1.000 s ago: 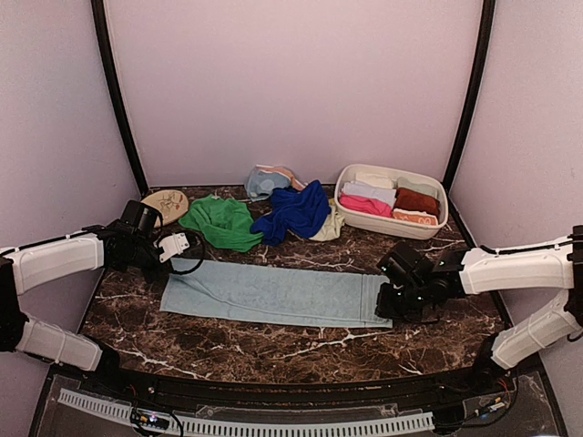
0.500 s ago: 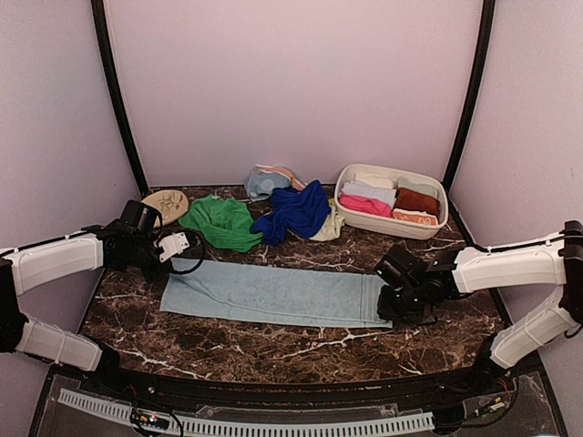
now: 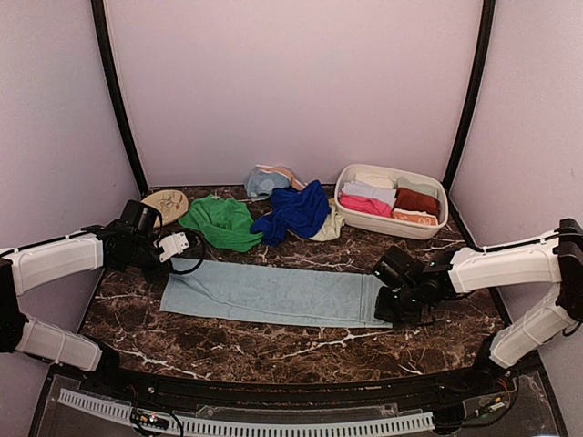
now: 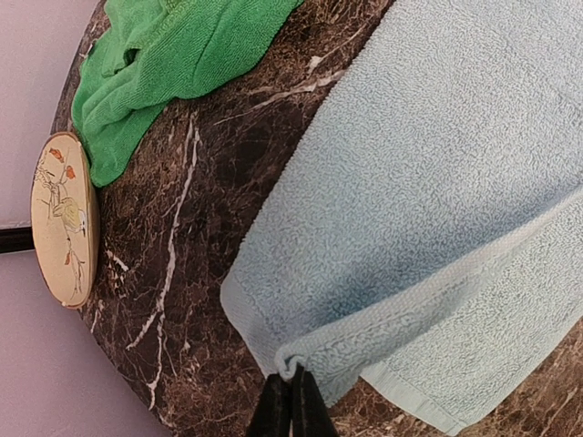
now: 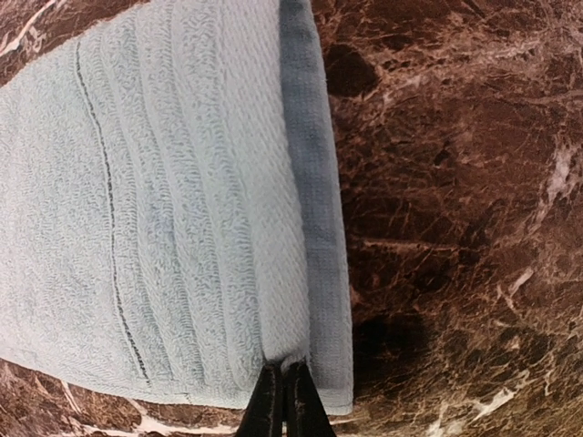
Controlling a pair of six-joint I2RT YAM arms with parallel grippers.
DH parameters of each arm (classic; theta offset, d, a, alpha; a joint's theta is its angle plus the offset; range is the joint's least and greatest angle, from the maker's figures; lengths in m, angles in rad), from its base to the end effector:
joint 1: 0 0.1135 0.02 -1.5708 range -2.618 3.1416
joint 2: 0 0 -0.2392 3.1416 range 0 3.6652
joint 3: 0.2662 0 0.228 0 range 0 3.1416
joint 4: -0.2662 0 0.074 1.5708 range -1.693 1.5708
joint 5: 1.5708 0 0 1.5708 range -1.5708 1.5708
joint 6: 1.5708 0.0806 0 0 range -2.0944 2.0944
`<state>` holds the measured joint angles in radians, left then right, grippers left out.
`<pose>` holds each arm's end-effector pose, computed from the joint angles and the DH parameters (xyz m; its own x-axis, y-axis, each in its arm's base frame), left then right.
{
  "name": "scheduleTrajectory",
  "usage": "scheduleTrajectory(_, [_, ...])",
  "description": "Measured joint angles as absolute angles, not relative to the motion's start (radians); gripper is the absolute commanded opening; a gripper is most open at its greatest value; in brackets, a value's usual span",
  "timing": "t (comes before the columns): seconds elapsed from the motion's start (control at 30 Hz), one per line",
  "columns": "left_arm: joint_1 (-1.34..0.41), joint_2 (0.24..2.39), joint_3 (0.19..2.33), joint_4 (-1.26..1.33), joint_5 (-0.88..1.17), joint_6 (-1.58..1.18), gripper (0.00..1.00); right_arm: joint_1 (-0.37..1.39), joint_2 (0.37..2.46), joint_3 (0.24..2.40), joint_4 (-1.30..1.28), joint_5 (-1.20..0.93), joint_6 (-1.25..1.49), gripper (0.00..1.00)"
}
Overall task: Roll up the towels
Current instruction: Pick up the towel from the center of the board.
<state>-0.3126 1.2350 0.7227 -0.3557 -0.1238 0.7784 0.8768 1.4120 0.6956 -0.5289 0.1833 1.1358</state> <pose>0.2522 -0.0711 0.1663 -0.3560 0.8473 -0.3941 0.6730 0.5250 0.5209 0.1625 0.1724 0.1053 -0.9070 0.3041 -0.2914 0.2468 0.9444 0.2172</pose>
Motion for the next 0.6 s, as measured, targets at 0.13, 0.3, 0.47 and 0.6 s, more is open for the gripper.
scheduleTrajectory(0.13, [-0.313, 1.235, 0.723, -0.358, -0.123, 0.774, 0.0, 0.877, 1.412, 0.696, -0.527, 0.18, 1.135, 0.0])
scheduleTrajectory(0.3, [-0.313, 1.235, 0.723, -0.368, -0.12, 0.772, 0.0, 0.877, 1.408, 0.709, -0.537, 0.181, 1.135, 0.0])
scheduleTrajectory(0.47, [-0.313, 1.229, 0.723, -0.369, -0.12, 0.773, 0.0, 0.876, 1.368, 0.743, -0.563, 0.184, 1.133, 0.0])
scheduleTrajectory(0.6, [-0.313, 1.225, 0.737, -0.379, -0.12, 0.773, 0.0, 0.863, 1.316, 0.747, -0.587, 0.188, 1.126, 0.0])
